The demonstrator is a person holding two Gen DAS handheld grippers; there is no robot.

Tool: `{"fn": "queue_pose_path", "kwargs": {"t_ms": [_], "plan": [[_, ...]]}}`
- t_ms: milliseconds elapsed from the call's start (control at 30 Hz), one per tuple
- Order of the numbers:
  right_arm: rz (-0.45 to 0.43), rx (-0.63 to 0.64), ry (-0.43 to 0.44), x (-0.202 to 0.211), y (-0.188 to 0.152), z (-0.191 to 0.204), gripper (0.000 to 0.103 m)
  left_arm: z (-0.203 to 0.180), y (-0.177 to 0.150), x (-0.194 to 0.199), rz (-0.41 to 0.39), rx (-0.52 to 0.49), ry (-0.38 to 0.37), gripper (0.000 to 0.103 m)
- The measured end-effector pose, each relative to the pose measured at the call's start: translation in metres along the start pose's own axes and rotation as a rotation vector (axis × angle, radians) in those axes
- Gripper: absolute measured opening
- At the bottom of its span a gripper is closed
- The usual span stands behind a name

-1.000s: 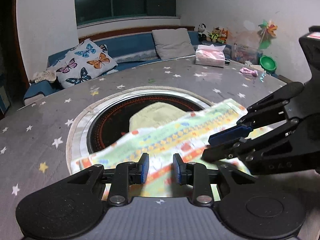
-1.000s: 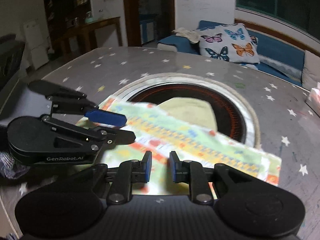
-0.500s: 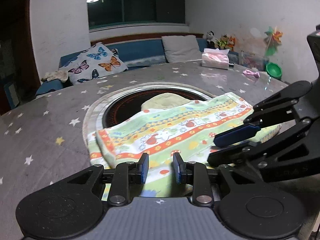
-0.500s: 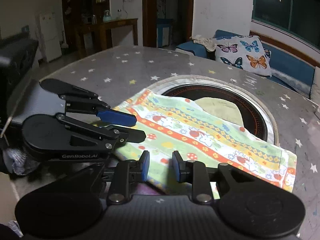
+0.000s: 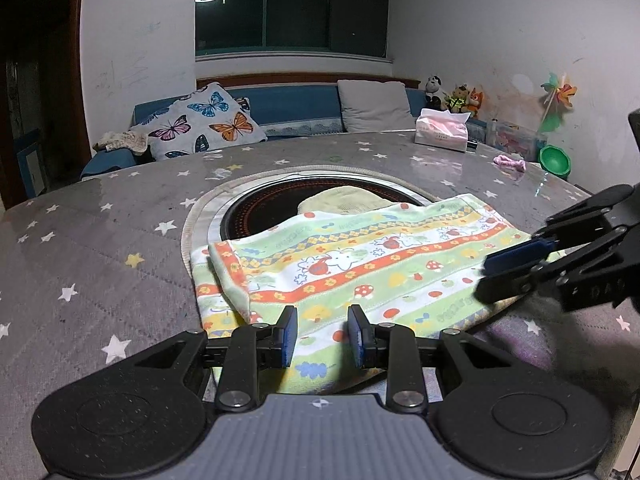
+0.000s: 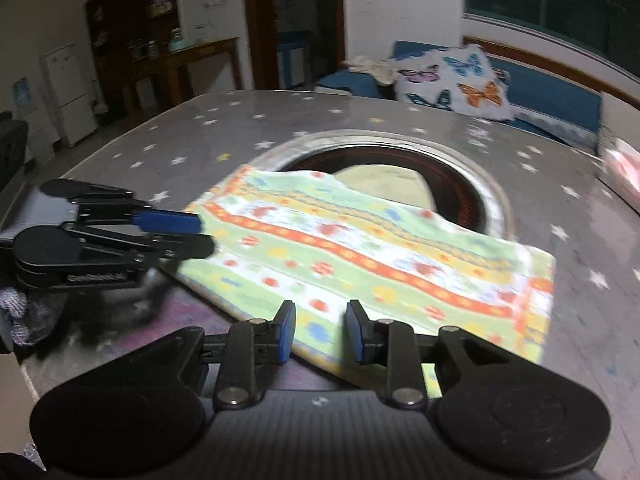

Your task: Fold clothes

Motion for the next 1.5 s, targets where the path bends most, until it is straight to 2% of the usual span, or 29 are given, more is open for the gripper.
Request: {"fn": "queue_pose_path", "kwargs": {"t_ms": [200,300,467,633,833,1000,1133,1367,1500], "plan": [[0.004,-0.066,-0.083,0.02,-0.018,-0.032,0.027,0.002,0.0,-0.001,0.005,0.005,-0.006,0.031],[-0.004,-0.102,-0.096,0.032,-0.023,-0.048,0.021,0.003,0.0,-0.001,0.008,0.007,-0.008,0.032],[-0.021,-0.118,-0.133,0.04,-0.011,-0.062,0.023,0.003,0.004,-0.001,0.025,0.001,-0.008,0.032],[-0.056,-0.114,-0.137,0.022,0.013,-0.073,0.023,0.004,0.011,-0.006,0.038,-0.005,0.0,0.032],[-0.029,-0.169,-0.19,0.002,0.021,-0.106,0.023,0.016,0.013,-0.012,0.059,-0.002,0.027,0.031],[-0.055,-0.174,-0.176,0.001,0.035,-0.109,0.023,0.023,0.032,-0.028,0.064,0.009,0.048,0.031],[-0.046,-0.191,-0.154,-0.013,0.041,-0.113,0.023,0.025,0.048,-0.051,0.081,0.022,0.039,0.029],[-0.054,-0.224,-0.18,-0.011,0.038,-0.123,0.023,0.041,0.05,-0.078,0.133,0.023,0.102,0.025],[-0.071,-0.216,-0.174,-0.007,0.044,-0.12,0.023,0.026,0.064,-0.071,0.085,0.03,0.05,0.025]]}}
Point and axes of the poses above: each gripper's, at about its wrist camera, not at the fingertips, and x roughly against the way its jaws point, z to its left, y to its top, the point moved 6 cm from there along -x, roughly the way its jaws point, and after that the axes turned 11 degrees about y, right-handed, at the moved point
